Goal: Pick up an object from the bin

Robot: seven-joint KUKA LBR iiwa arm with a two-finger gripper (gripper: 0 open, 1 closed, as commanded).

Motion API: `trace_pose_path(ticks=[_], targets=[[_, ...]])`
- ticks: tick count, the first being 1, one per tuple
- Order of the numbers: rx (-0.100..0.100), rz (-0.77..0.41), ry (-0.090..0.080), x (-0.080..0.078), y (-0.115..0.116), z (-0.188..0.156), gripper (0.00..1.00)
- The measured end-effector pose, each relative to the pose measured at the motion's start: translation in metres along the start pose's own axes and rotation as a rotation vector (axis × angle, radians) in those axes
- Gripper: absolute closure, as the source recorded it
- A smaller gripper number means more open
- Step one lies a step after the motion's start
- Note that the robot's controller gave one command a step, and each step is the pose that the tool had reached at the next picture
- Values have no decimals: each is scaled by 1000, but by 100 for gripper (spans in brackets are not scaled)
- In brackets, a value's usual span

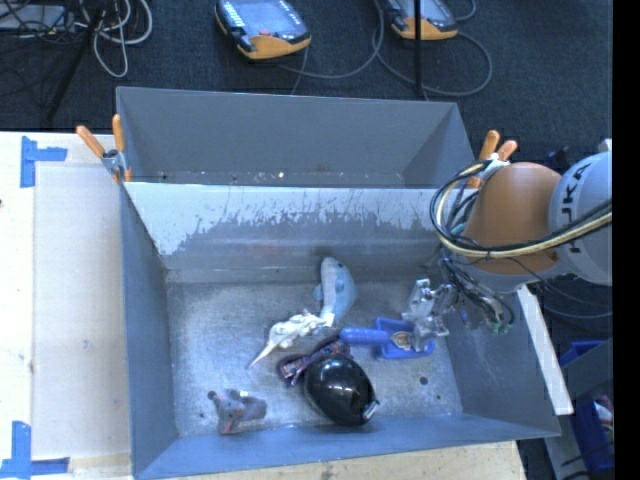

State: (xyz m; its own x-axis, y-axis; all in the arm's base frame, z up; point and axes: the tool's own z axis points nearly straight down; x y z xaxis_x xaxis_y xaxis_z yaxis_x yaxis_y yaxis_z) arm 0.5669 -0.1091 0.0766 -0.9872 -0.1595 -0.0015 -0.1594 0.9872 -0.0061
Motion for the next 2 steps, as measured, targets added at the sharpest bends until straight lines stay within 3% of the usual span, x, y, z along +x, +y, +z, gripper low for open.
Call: trace_pose_path(ticks=[1, 2], targets=[[0, 0, 0, 0, 0, 0, 100], [-6, -45, -1, 4, 1, -126, 100]])
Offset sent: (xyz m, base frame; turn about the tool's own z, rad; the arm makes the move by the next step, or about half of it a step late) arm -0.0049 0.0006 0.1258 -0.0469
